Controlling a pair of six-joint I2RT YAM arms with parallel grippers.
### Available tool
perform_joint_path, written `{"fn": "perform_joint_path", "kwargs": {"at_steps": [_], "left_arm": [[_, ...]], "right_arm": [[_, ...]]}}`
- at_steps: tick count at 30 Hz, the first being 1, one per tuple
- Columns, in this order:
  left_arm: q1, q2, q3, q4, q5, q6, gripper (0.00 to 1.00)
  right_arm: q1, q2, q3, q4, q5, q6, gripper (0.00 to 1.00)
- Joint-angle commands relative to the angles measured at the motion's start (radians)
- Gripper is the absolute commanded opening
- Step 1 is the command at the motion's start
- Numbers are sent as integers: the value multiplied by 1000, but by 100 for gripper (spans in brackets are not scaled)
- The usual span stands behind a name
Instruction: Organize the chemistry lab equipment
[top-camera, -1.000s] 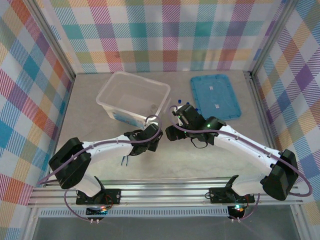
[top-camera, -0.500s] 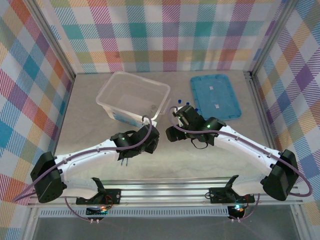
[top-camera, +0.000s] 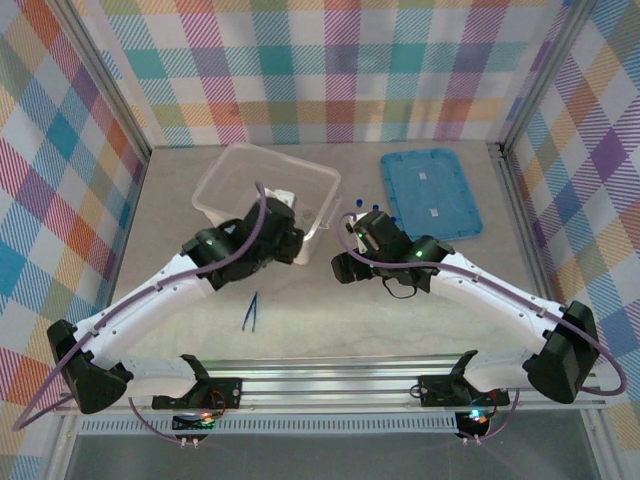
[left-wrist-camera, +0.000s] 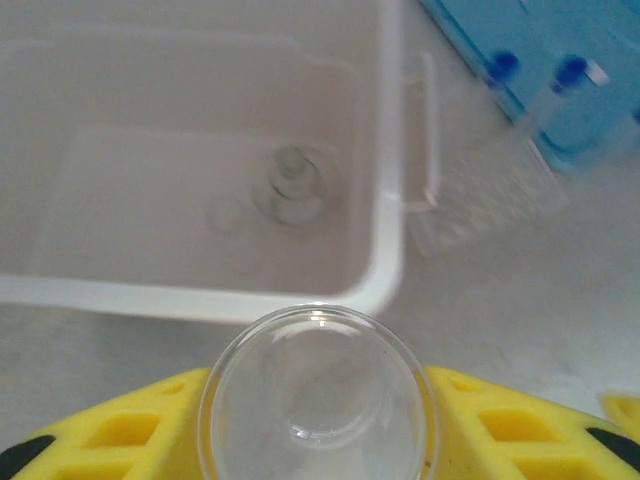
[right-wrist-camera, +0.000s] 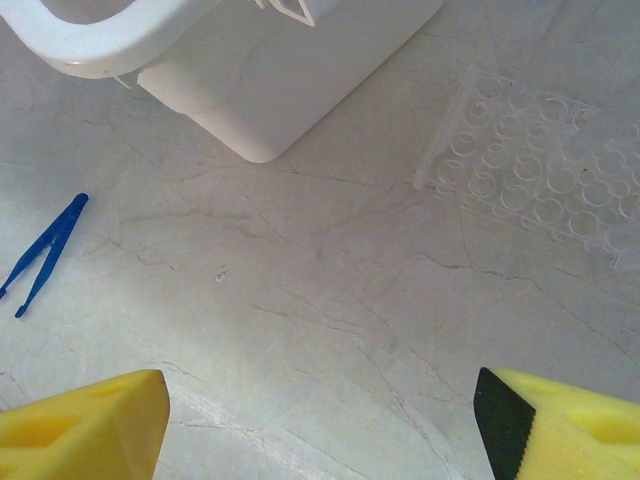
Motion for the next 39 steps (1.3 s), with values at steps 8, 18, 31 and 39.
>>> {"fn": "perform_joint_path", "kwargs": {"at_steps": [8, 18, 31, 39], "left_arm": [[248, 202, 177, 39, 139, 118, 48], [408, 389, 224, 163, 186, 98, 48], [429, 605, 277, 246, 181, 104, 48], [431, 699, 282, 279, 181, 108, 48]], "right_arm": [[0, -32, -2, 9, -31, 15, 81], [0, -39, -3, 11, -62, 32, 81], [0, -54, -44, 35, -89, 65, 80], [2, -68, -53, 22, -83, 75, 80]]}}
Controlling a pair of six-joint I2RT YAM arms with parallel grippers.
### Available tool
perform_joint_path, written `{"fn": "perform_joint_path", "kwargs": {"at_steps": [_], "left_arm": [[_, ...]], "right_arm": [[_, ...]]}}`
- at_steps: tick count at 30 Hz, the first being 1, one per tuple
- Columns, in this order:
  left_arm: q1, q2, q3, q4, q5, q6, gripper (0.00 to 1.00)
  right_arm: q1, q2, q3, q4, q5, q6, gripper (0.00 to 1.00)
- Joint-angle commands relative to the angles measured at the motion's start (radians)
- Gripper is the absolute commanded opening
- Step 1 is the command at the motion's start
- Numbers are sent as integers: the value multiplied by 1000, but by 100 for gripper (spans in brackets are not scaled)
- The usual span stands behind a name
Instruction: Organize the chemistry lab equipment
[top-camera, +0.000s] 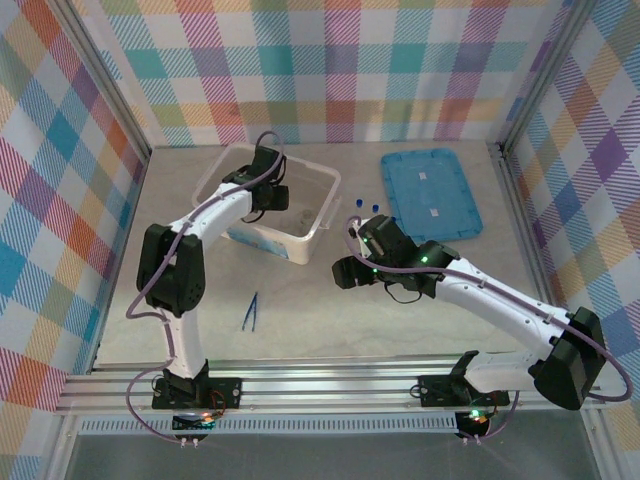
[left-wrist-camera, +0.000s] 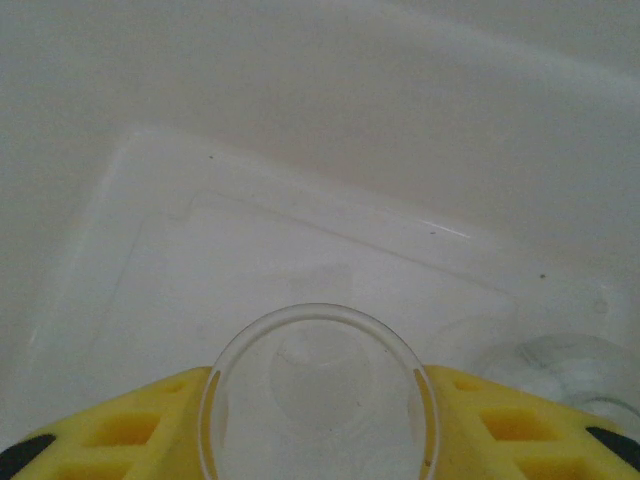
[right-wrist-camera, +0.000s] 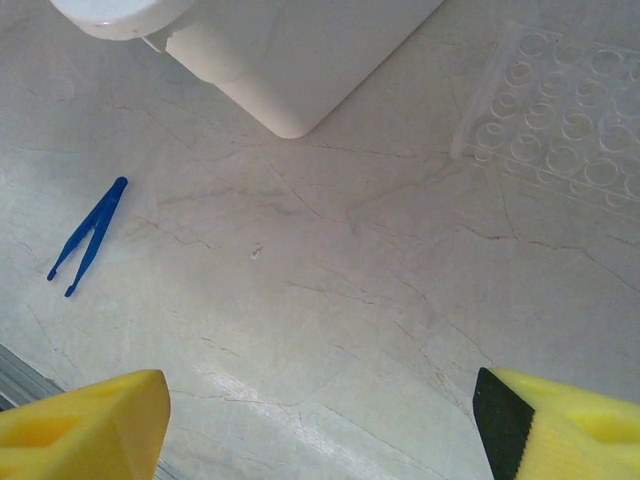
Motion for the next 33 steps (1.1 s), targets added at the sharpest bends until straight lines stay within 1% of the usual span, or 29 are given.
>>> {"fn": "perform_joint_path", "kwargs": {"at_steps": [1, 8, 13, 20, 25, 29, 33], "left_arm": [[9, 25, 25, 41, 3, 7, 49], [9, 59, 27, 57, 24, 14, 49], [7, 93, 59, 45, 63, 17, 49], [-6, 98, 69, 34, 71, 36, 49], [-11, 119, 86, 16, 107, 52, 50], [-21, 122, 75, 17, 107, 53, 51], [-34, 125, 76, 8, 101, 62, 54]], "right_arm": [[2, -30, -9, 6, -8, 17, 80], [1, -40, -21, 1, -2, 28, 80], [4, -44, -34, 3, 15, 37, 80], [3, -47, -44, 14, 21, 49, 80], [4, -35, -37, 18, 16, 45, 80], [3, -29, -35, 22, 15, 34, 80], [3, -18, -23, 11, 26, 23, 80]]}}
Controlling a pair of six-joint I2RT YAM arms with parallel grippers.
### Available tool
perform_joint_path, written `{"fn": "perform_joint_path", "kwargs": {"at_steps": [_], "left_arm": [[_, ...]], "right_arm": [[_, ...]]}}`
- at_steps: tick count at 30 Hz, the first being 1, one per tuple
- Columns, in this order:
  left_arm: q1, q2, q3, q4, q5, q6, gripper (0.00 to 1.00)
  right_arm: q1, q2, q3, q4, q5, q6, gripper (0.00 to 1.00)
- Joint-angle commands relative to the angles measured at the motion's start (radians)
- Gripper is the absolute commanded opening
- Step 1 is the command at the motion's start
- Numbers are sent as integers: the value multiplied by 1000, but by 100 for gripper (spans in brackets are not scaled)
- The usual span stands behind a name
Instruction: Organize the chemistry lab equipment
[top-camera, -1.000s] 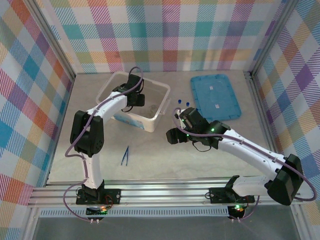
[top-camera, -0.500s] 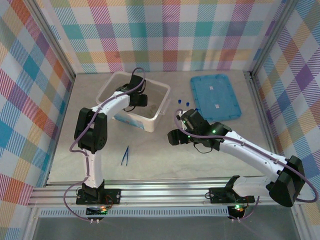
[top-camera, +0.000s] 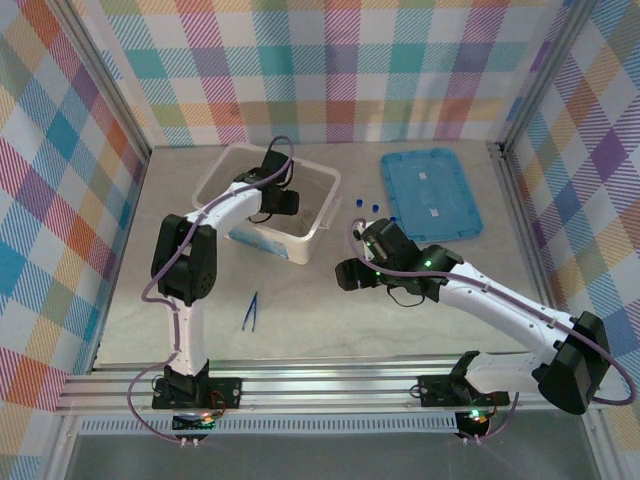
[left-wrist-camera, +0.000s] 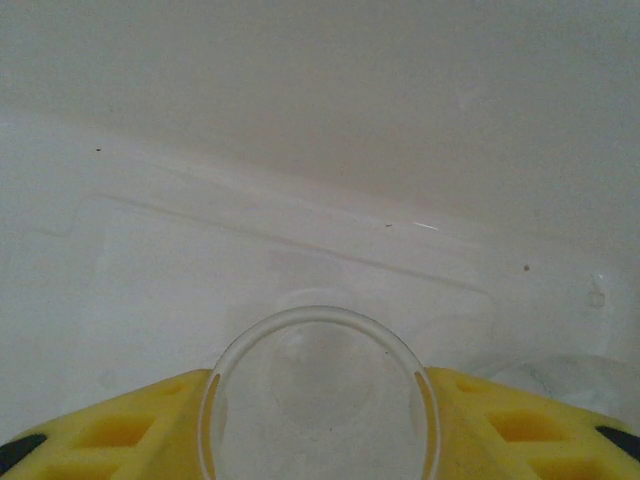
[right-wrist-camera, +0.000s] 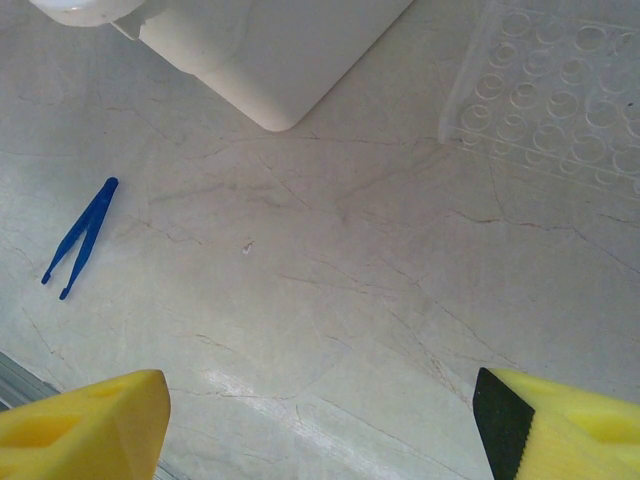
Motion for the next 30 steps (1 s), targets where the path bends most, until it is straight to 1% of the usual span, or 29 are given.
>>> {"fn": "perform_joint_path", "kwargs": {"at_steps": [1, 17, 22, 28, 30], "left_arm": [[-19, 14, 26, -14, 9, 21, 55], [-38, 5, 55, -58, -28, 25, 65], [-38, -19, 64, -76, -91, 9, 71], [-38, -57, 83, -93, -101, -5, 77], [-38, -73, 87, -101, -100, -11, 80]], "right_arm": [[3, 10, 17, 5, 13, -11, 80], [2, 12, 39, -4, 12, -20, 81], [2, 10, 39, -5, 12, -14, 81], [2, 8, 39, -5, 13, -15, 81], [2, 4, 38, -2, 11, -13, 81]]}}
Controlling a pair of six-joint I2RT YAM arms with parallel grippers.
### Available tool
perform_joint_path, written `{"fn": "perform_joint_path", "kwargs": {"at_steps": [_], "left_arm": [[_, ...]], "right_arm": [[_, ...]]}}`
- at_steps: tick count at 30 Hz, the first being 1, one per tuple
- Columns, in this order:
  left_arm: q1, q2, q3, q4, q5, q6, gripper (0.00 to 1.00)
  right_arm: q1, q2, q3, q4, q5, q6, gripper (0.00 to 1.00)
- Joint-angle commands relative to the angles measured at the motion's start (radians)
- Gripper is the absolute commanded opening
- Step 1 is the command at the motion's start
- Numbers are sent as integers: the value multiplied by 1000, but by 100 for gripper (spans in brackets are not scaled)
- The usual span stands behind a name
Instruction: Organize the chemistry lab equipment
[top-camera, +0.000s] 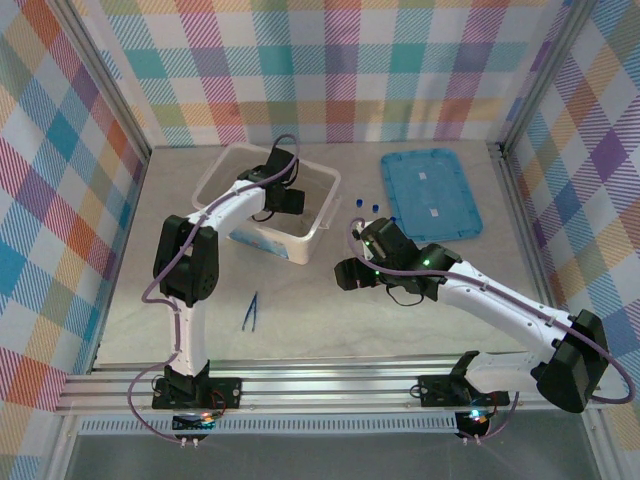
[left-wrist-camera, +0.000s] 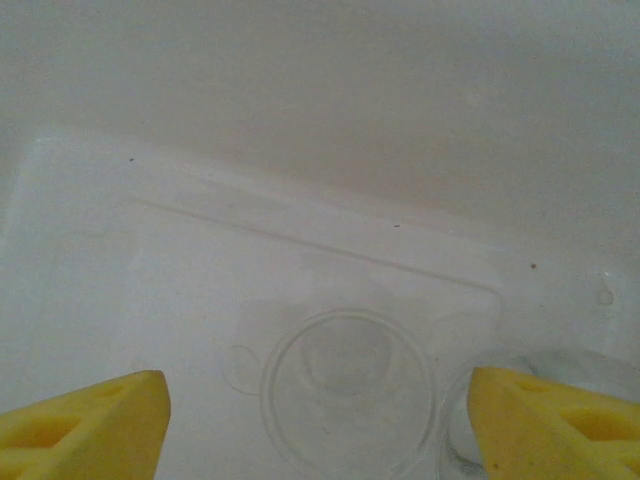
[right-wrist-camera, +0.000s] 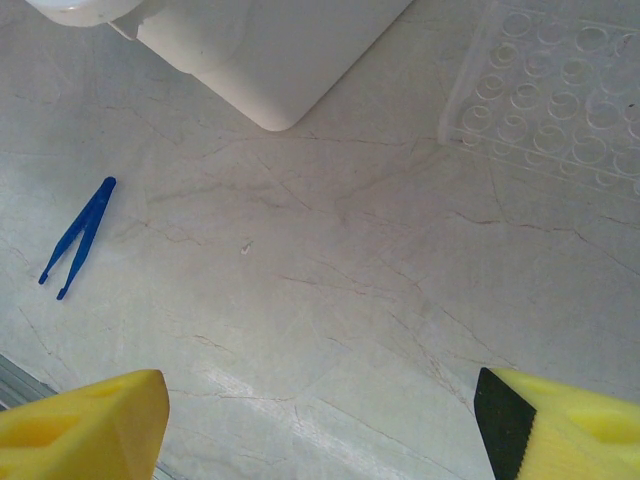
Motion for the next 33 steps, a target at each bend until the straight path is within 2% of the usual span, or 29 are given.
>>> {"fn": "perform_joint_path", "kwargs": {"at_steps": [1, 7, 13, 18, 26, 33], "left_arm": [[-13, -81, 40, -42, -14, -20, 82], [-12, -157, 27, -55, -2, -34, 86], [-19, -267, -32, -51, -6, -48, 86], [-76, -373, -118, -51, -102, -12, 84], [-152, -623, -349, -27, -184, -63, 83], [-194, -798, -457, -94, -228, -73, 82]], "right_arm": [[1, -6, 29, 3, 11, -8, 81], [3, -8, 25, 10, 8, -5, 81], [7, -12, 33, 8, 24, -13, 82], [8, 4, 64, -3, 35, -53, 82], [11, 27, 103, 12, 38, -145, 82], [11, 93, 173, 10, 21, -228, 82]]}}
